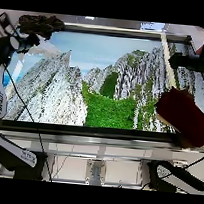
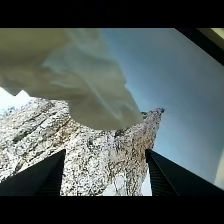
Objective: Fold the shirts.
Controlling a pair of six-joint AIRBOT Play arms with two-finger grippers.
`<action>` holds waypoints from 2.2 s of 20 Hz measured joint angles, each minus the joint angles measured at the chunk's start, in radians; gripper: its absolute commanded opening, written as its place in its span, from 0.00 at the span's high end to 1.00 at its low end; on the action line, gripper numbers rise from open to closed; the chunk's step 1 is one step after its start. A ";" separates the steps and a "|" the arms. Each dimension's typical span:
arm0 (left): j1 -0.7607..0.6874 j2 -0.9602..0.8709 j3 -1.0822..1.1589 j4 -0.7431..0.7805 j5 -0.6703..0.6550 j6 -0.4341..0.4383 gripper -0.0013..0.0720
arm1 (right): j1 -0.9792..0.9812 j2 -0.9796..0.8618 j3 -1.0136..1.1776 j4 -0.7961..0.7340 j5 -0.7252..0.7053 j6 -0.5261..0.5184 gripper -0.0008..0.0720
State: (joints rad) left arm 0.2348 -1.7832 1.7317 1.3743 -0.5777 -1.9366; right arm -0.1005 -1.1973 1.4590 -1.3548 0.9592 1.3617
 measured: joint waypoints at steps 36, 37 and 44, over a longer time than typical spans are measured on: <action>0.111 -0.234 0.304 -0.600 -0.015 0.288 0.16 | 0.000 0.000 0.000 0.129 0.060 0.003 0.14; 0.117 -0.240 0.301 -0.541 -0.015 0.266 0.16 | 0.000 0.000 0.000 0.126 0.065 0.003 0.14; 0.135 -0.294 0.294 -0.217 -0.044 0.232 0.13 | 0.000 0.000 0.000 0.146 0.077 0.003 0.14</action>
State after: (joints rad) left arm 0.3698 -2.0769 2.0262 1.1572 -0.6220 -1.7050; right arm -0.1005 -1.1973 1.4590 -1.2083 1.0367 1.3643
